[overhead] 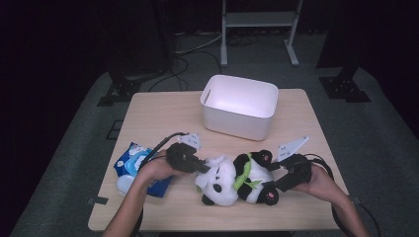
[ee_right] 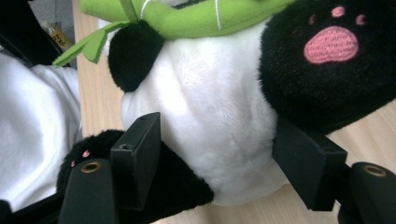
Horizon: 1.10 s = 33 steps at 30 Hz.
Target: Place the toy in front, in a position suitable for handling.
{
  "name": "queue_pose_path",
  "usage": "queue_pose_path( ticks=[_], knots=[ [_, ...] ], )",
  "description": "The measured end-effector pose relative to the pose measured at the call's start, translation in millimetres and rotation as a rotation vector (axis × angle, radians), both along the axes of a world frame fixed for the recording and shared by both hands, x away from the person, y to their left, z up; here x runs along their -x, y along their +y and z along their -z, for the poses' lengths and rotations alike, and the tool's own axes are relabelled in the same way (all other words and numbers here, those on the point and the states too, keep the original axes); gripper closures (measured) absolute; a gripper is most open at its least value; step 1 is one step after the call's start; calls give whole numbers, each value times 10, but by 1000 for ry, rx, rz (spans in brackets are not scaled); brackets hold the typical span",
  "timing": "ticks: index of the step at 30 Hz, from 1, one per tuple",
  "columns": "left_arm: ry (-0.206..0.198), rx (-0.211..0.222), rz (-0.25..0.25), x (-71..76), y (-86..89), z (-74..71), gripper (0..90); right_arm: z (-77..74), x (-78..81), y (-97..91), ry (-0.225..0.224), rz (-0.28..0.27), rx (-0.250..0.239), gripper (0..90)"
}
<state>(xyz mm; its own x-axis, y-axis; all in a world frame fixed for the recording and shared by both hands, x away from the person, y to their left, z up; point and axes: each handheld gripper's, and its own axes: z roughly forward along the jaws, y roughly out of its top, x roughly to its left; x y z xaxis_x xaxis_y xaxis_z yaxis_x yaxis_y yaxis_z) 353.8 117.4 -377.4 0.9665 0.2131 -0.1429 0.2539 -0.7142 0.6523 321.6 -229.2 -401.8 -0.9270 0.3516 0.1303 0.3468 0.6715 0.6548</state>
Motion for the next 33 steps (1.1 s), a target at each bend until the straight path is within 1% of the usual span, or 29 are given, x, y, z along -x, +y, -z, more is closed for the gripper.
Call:
queue_pose_path(
  ticks=[2, 4, 7, 10, 13, 15, 16, 20, 22, 24, 25, 27, 29, 30, 33],
  knots=[
    [-9, -6, 6, 25, -20, -5, 808, 2, -9, 8, -13, 2, 3, 325],
    [-13, -7, 7, 51, -23, -9, 808, 2, -11, 19, -14, 17, 3, 330],
    [-20, 6, 11, 100, -5, -19, 808, 6, -28, 29, -25, 28, -1, 330],
    [-29, 16, 22, 159, 7, -42, 808, 1, -39, 33, -34, 27, -6, 327],
    [-38, 17, 37, 224, -9, -60, 808, -7, -29, 38, -42, 28, -5, 324],
    [-42, 14, 44, 243, -20, -60, 808, -6, -31, 37, -38, 30, -9, 325],
    [-47, 8, 58, 281, -47, -61, 808, -4, -33, 36, -38, 30, -10, 325],
    [-51, 9, 93, 358, -128, -58, 808, 2, -38, 37, -41, 31, -16, 324],
    [-47, 10, 114, 388, -178, -49, 808, 3, -39, 39, -43, 31, -17, 324],
    [-48, 2, 124, 402, -222, -33, 808, 5, -41, 38, -42, 32, -19, 324],
    [-47, -1, 123, 404, -237, -24, 808, 5, -40, 38, -43, 32, -19, 323],
    [-55, -12, 121, 402, -262, -8, 808, 3, -35, 40, -46, 32, -19, 323],
    [-62, -18, 119, 400, -266, -10, 808, -8, -30, 39, -58, 33, -18, 323],
    [-73, -25, 111, 394, -271, -13, 808, -17, -30, 37, -65, 34, -18, 323],
    [-81, -28, 98, 372, -267, -15, 809, -50, -22, 31, -82, 44, -19, 324]
  ],
)
